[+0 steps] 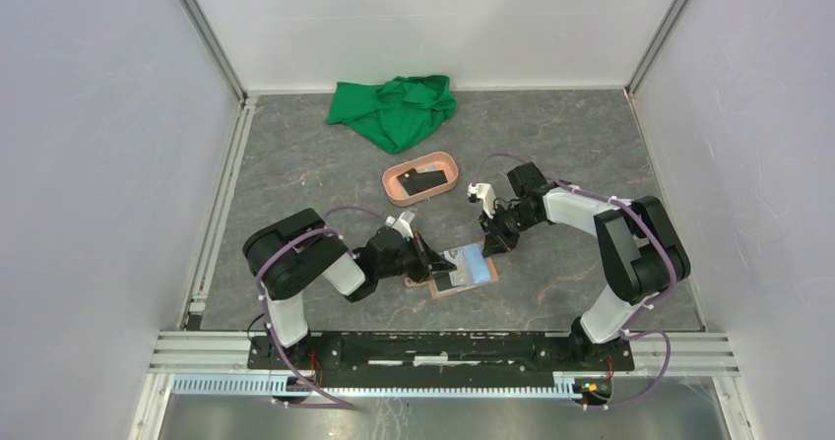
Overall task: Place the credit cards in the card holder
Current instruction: Insert the credit card into the card holder.
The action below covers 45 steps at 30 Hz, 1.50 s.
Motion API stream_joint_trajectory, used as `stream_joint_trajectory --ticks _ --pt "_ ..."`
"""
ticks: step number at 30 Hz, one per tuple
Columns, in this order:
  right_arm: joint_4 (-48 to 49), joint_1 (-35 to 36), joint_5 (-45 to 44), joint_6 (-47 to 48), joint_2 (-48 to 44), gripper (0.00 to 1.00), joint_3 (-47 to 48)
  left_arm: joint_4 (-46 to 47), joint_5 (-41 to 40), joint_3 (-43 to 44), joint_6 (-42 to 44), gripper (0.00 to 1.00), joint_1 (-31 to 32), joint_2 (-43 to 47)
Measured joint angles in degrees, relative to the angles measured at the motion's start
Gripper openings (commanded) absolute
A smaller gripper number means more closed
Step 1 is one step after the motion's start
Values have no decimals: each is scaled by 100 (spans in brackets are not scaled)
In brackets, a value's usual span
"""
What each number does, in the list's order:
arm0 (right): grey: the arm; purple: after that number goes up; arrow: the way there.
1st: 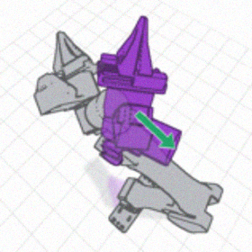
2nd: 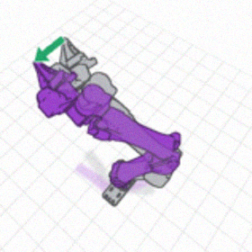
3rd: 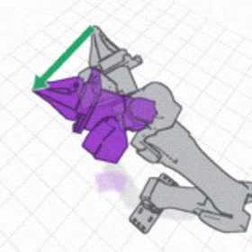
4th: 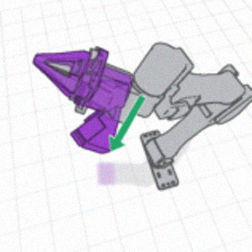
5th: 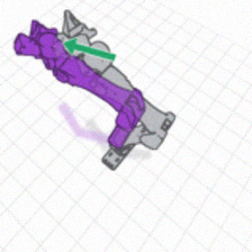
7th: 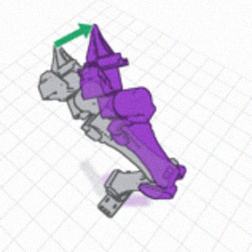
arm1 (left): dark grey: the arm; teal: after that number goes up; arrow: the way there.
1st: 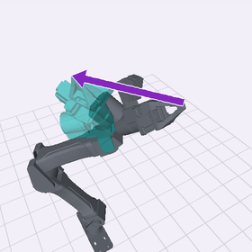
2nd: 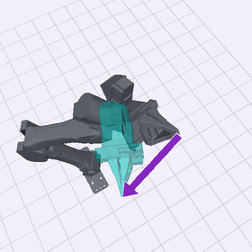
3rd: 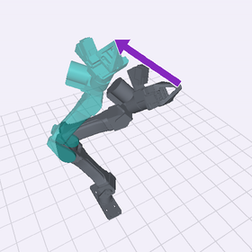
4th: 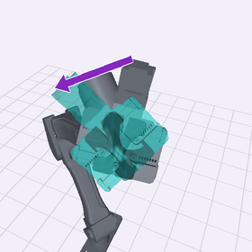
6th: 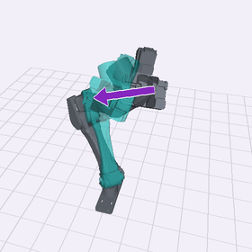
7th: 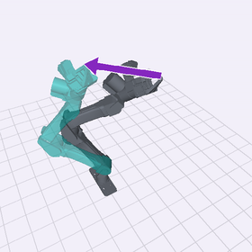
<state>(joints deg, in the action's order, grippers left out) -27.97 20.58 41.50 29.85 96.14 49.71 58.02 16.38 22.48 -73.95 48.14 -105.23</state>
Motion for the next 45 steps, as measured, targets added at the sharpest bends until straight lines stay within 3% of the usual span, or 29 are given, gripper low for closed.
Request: stream_joint_trajectory --ticks 13,30,37,45 --pt "-4 -44 98 7 -190 32 0 219 -629 -129 -125 2 297 17" --pt "-560 173 651 850 -319 19 107 212 -1233 -153 -385 3 632 61" --pt "-649 321 678 848 125 15 168 214 -1303 -90 -428 11 717 15" --pt "-649 332 673 752 210 15 170 212 -1300 -61 -446 36 737 11"
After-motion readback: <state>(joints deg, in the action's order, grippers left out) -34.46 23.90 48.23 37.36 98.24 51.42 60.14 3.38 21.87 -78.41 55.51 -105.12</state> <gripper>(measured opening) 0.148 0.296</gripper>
